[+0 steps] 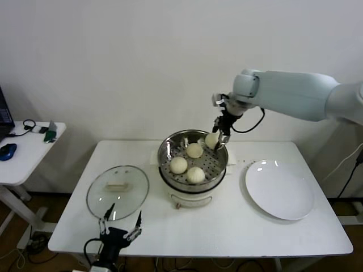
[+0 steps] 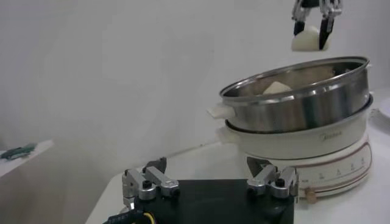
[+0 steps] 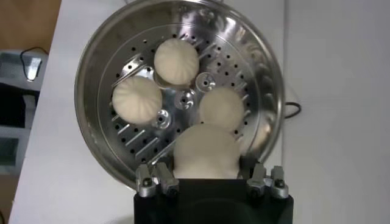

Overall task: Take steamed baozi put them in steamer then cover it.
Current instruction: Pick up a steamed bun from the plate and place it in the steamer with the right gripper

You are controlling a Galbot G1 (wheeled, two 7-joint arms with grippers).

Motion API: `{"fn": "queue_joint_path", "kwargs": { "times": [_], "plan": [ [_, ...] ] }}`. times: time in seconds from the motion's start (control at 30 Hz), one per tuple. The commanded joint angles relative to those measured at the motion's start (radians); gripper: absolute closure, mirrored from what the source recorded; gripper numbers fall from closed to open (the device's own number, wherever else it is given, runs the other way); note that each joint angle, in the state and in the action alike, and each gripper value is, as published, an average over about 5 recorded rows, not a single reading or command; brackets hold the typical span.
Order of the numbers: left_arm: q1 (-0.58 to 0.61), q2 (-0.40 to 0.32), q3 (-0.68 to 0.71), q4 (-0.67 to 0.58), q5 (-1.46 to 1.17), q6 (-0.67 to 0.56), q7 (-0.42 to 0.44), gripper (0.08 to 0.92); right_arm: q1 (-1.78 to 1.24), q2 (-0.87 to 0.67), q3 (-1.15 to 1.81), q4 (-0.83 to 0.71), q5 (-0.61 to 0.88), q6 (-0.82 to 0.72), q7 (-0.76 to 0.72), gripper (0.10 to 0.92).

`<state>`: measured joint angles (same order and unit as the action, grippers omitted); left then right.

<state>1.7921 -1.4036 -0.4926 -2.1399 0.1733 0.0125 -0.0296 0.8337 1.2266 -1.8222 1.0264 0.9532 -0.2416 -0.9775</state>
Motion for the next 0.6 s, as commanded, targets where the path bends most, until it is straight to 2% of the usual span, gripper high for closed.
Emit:
{"fn": "queue_joint_path", "kwargs": {
  "times": [0.03, 0.47, 0.6],
  "plan": [
    [-0.003, 0.014, -0.001, -0.003, -0.005, 0.004, -0.001, 0.177, -0.095, 0.075, -0.031, -0.009, -0.044, -0.024, 0.028, 0.330],
    [-0.011, 0.019, -0.004, 0.014, -0.010, 0.003, -0.002, 0.177, -0.152, 0.066, -0.017, -0.027, -0.112, -0.028, 0.053, 0.324],
    [-0.014, 0.022, -0.003, 0.014, -0.007, 0.005, -0.002, 0.177, -0.160, 0.063, 0.006, -0.033, -0.102, -0.040, 0.067, 0.286]
  ]
}}
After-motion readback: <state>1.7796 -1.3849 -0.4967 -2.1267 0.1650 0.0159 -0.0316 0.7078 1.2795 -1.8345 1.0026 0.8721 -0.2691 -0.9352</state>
